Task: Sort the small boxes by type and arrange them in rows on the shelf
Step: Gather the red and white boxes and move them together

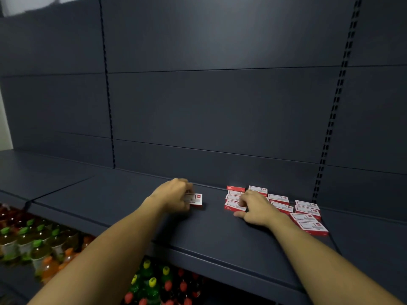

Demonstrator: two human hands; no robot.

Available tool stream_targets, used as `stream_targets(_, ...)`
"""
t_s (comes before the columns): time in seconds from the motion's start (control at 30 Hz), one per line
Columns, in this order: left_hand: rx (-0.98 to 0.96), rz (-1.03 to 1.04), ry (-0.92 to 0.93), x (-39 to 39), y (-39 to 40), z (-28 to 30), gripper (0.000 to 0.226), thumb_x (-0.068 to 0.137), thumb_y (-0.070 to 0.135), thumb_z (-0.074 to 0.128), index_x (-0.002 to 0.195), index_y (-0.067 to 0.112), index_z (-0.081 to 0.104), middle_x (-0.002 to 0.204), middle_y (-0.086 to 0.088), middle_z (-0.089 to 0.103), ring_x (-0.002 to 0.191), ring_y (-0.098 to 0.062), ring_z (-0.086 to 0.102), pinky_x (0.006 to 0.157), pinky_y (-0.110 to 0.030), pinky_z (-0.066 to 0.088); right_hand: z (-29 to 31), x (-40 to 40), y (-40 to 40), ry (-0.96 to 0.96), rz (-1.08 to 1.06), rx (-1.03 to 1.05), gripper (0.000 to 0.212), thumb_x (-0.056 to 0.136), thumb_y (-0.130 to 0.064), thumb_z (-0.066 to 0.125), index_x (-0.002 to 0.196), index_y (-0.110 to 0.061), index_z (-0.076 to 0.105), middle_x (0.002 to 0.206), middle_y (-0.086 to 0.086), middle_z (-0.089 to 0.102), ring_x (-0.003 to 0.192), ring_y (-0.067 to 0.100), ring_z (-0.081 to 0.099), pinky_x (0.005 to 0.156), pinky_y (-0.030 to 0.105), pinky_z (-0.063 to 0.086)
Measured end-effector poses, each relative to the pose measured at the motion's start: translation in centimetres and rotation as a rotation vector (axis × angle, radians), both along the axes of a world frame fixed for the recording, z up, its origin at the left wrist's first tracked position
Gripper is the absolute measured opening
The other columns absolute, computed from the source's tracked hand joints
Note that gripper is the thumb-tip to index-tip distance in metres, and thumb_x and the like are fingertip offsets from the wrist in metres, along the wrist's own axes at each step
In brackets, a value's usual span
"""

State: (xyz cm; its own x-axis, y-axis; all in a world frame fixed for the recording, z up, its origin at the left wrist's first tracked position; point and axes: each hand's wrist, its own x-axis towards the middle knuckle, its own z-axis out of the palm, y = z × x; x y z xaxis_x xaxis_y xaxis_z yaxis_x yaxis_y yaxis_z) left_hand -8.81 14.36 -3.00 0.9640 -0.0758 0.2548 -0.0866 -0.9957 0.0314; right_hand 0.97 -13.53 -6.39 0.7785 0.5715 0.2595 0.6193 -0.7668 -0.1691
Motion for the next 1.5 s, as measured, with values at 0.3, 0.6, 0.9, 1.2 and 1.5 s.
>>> stream_targets(0.3,-0.021,-0.01,-0.082,-0.4,1.9,0.8,0.037,0.075,0.034,0.069,0.11,0.026,0.061,0.109,0.007,0.056,0.095,-0.019,0.06,0.076,-0.034,0.051,0.9,0.0,1.9,0.164,-0.131,0.014,0.03,0.078,-0.034,0.079,0.097,-0.02,0.06,0.101,-0.003,0.057,0.093,0.016,0.058,0.079,0.027,0.049)
stream_targets(0.6,-0.007,-0.099,-0.093,1.8,0.3,1.1,0.039,0.078,0.034,0.069,0.114,0.023,0.063,0.111,0.005,0.056,0.097,-0.02,0.06,0.079,-0.034,0.051,2.2,-1.6,2.3,0.155,-0.259,-0.024,0.015,0.072,-0.021,0.07,0.077,-0.011,0.061,0.09,0.007,0.061,0.08,0.024,0.063,0.066,0.031,0.052)
stream_targets(0.9,0.004,-0.24,-0.056,5.0,-4.6,0.6,0.038,0.077,0.037,0.068,0.112,0.021,0.065,0.102,0.007,0.052,0.086,-0.016,0.058,0.075,-0.035,0.055,2.9,-3.3,-3.6,-0.063,-0.302,0.034,0.042,0.078,-0.031,0.072,0.114,-0.012,0.062,0.116,0.005,0.053,0.113,0.023,0.052,0.096,0.033,0.047)
stream_targets(1.2,0.052,-0.389,-0.09,6.5,-14.1,2.0,0.043,0.081,0.034,0.069,0.121,0.022,0.065,0.118,0.005,0.055,0.1,-0.019,0.059,0.081,-0.034,0.051,3.9,-6.6,-13.2,-0.138,-0.398,0.028,0.042,0.078,-0.031,0.073,0.115,-0.015,0.065,0.109,0.0,0.052,0.107,0.017,0.049,0.09,0.031,0.048)
stream_targets(1.5,0.054,-0.546,-0.1,5.4,-27.2,2.2,0.045,0.079,0.038,0.072,0.12,0.021,0.065,0.114,0.005,0.054,0.103,-0.021,0.059,0.079,-0.033,0.05,3.9,-12.5,-25.9,-0.149,-0.569,0.01,0.03,0.076,-0.031,0.072,0.102,-0.016,0.067,0.1,-0.006,0.048,0.102,0.015,0.049,0.085,0.029,0.048)
